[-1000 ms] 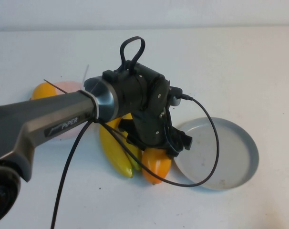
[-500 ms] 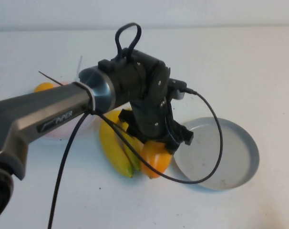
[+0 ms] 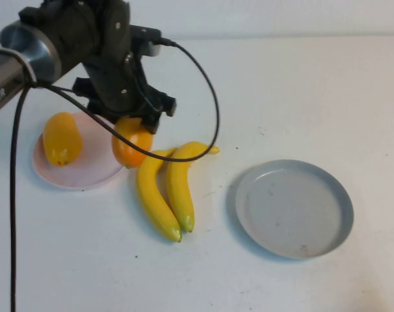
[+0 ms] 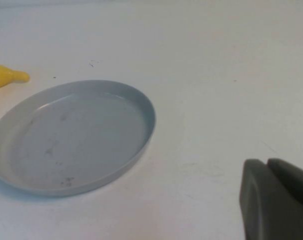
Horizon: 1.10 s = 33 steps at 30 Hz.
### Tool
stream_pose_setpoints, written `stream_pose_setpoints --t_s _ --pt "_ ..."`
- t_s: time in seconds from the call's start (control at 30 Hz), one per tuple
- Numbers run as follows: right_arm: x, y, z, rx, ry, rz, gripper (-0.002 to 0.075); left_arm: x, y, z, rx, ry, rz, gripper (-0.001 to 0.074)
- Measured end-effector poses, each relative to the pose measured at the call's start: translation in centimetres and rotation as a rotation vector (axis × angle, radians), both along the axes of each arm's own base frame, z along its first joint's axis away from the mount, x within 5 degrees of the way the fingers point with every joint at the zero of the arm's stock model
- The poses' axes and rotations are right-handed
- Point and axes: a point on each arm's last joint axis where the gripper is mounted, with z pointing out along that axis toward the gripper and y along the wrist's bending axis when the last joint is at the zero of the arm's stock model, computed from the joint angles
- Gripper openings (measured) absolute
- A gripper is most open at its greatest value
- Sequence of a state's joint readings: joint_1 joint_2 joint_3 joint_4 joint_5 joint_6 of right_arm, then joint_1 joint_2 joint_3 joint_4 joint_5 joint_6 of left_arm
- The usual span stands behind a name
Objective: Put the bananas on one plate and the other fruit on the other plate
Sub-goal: Put one type of fruit in the left plate
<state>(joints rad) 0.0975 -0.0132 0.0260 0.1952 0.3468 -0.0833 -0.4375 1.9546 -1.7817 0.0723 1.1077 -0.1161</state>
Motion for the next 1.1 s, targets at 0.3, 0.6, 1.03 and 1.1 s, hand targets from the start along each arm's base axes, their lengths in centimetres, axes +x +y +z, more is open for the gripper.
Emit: stream_pose_setpoints --t_s 0.3,0.6,1.03,1.1 --pt "0.0 0.0 0.0 0.0 0.0 0.0 -0.0017 4.6 5.7 -5.4 0.079 0.034 0.119 0.0484" --pt "0.0 0.0 0.0 0.0 0.0 0.0 -0.0017 5.6 6.5 -7.3 0.12 0.031 0.089 0.0619" --pt "0.0 0.0 0.0 0.0 0.0 0.0 -0.0017 2.3 5.2 0.4 0.071 -0.08 0.061 0.0653" --pt "0.0 0.0 0.0 0.0 0.0 0.0 -0.0017 0.7 4.9 2.2 0.059 -0.109 0.042 0.0592"
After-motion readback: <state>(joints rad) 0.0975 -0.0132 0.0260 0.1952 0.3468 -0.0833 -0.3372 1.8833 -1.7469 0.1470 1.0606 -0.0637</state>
